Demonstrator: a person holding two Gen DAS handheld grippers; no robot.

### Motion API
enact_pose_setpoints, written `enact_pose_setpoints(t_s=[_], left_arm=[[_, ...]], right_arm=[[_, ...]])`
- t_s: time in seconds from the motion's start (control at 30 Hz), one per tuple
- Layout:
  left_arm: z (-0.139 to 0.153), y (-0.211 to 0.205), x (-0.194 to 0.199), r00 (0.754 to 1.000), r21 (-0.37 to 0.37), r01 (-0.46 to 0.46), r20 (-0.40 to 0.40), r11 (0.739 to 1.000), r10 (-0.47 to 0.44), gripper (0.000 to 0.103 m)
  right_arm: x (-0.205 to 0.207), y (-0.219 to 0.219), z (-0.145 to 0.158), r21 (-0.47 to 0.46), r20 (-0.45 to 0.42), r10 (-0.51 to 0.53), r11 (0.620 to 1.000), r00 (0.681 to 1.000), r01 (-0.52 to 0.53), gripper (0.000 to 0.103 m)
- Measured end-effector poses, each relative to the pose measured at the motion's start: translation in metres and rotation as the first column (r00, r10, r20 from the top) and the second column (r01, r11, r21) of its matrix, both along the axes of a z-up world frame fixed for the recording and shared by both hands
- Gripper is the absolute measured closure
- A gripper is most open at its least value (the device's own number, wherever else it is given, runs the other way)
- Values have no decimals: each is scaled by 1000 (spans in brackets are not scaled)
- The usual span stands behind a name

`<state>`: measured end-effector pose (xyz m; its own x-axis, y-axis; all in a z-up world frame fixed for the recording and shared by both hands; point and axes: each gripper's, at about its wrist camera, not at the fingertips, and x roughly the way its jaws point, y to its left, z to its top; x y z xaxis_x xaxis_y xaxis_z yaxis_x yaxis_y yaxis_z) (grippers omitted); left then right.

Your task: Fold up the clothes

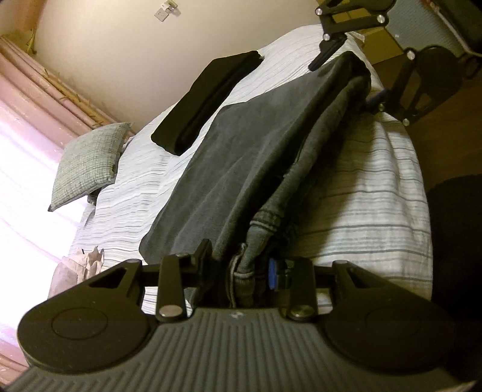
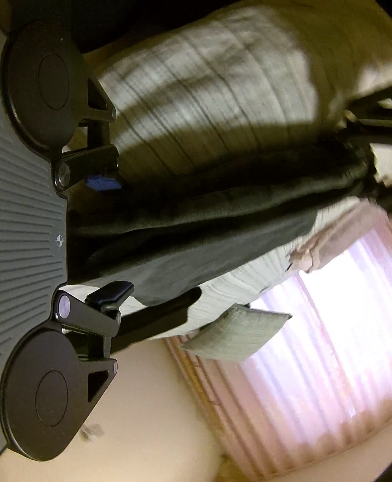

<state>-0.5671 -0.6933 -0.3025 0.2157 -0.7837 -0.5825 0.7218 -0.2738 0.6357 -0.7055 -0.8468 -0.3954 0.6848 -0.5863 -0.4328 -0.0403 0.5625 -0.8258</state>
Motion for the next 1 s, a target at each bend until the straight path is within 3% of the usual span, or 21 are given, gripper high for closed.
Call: enact_pose_setpoints(t_s=[0.07, 0.17, 0.3, 0.47, 0.6, 0.8, 1.0], left_arm=[[0, 1, -1, 1000, 3, 2, 7, 1000, -2, 70], [-3, 2, -4, 1000, 3, 4, 25, 1000, -4, 70], [-13, 2, -9, 998, 3, 11, 63, 1000, -12, 70], [-14, -3, -5, 1000, 30, 7, 27, 1000, -7, 70], [-9, -10, 1, 1000, 74, 0, -14, 997, 1, 70], [28, -26, 13, 996, 180, -16, -82, 984, 31, 73], [107, -43, 33, 984, 262, -35, -159, 964, 79, 74]], right_arm=[[2, -2, -6, -36, -29, 14, 999, 999, -15, 57], [0, -7, -8, -47, -29, 21, 999, 999, -22, 65], [-3, -12, -6, -25, -7, 28, 999, 1000, -29, 68], [-7, -22, 7, 73, 32, 46, 996, 998, -49, 69], [5, -28, 28, 146, -51, 56, 988, 997, -48, 70], [26, -41, 79, 232, -205, 74, 972, 976, -25, 74], [44, -51, 169, 290, -291, 61, 957, 955, 27, 80]])
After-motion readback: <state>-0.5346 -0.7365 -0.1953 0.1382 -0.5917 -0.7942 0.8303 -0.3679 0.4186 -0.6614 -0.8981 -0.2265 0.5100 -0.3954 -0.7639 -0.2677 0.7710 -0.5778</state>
